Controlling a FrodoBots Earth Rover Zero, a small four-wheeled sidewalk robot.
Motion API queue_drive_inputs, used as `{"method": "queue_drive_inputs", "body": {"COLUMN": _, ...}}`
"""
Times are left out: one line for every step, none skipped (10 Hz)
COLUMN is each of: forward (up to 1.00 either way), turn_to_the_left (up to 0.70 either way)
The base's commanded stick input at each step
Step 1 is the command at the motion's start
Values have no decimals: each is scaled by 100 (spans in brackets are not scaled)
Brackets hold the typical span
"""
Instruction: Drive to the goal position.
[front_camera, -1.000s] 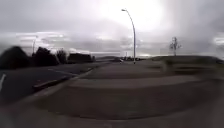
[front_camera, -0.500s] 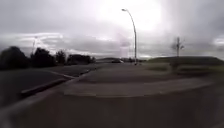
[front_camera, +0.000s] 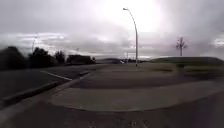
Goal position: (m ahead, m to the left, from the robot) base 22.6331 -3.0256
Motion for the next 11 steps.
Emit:
{"method": "queue_drive_inputs", "body": {"forward": 100, "turn_to_the_left": 0}}
{"method": "queue_drive_inputs", "body": {"forward": 100, "turn_to_the_left": 0}}
{"method": "queue_drive_inputs", "body": {"forward": 100, "turn_to_the_left": 0}}
{"method": "queue_drive_inputs", "body": {"forward": 100, "turn_to_the_left": 0}}
{"method": "queue_drive_inputs", "body": {"forward": 100, "turn_to_the_left": 0}}
{"method": "queue_drive_inputs", "body": {"forward": 100, "turn_to_the_left": 0}}
{"method": "queue_drive_inputs", "body": {"forward": 100, "turn_to_the_left": 0}}
{"method": "queue_drive_inputs", "body": {"forward": 100, "turn_to_the_left": 0}}
{"method": "queue_drive_inputs", "body": {"forward": 100, "turn_to_the_left": 0}}
{"method": "queue_drive_inputs", "body": {"forward": 100, "turn_to_the_left": 0}}
{"method": "queue_drive_inputs", "body": {"forward": 100, "turn_to_the_left": 0}}
